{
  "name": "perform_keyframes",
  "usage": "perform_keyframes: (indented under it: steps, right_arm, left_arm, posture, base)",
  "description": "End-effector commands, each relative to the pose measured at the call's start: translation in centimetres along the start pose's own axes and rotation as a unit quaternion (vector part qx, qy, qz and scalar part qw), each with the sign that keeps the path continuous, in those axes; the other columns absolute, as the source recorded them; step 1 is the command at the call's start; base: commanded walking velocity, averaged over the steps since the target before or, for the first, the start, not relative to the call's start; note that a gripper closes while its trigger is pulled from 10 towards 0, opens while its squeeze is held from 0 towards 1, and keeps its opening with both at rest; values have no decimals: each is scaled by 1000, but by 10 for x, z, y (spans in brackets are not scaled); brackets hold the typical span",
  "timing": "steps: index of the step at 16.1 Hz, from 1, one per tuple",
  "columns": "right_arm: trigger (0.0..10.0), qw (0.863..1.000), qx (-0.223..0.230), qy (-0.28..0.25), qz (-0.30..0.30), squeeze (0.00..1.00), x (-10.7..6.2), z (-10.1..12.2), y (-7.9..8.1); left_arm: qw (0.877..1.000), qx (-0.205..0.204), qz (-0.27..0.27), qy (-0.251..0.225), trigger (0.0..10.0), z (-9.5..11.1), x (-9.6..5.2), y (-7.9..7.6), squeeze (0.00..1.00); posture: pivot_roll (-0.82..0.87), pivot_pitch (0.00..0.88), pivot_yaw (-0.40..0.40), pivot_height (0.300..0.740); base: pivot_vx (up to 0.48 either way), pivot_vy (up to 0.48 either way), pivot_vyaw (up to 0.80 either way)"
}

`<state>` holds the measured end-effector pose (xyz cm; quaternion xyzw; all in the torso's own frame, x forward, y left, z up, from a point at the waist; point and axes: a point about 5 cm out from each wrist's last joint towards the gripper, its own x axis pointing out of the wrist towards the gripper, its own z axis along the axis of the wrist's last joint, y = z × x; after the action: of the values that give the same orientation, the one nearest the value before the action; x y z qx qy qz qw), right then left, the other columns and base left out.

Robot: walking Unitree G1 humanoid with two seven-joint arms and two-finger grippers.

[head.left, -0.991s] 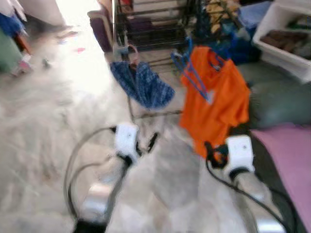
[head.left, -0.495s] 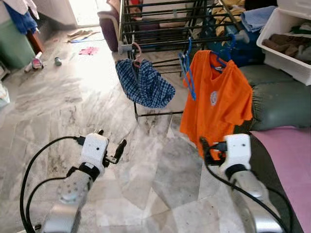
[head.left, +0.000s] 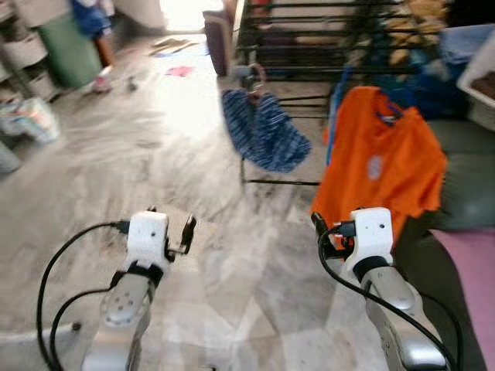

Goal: Hang hanger

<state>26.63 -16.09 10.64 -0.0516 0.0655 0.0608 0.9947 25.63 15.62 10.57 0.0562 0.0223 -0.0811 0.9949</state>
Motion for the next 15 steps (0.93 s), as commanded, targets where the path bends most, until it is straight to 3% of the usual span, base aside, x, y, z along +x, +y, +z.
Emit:
perform_keyframes:
  steps: [1,4,15]
  right_arm:
    - [10000,1000,-3,-15,16,0,3,6,5]
    - [10000,999,-16,-22,25,0,4,9,6]
    - [10000,997,-33,-33,69,0,6,14,17]
  left_arm:
    - [1000,-7,-22,11,10000,-3,1,-5,0]
    - [999,2,-48,4,10000,0,5,-12,0]
    - [1000,-16,5,12,10000,-2,9,-8,0]
  posture:
    - [-21,60,26,740]
    - [-28,67,30,740]
    - [-29,68,14,740]
  base:
    - [0,0,800]
    - [0,0,800]
    - [0,0,800]
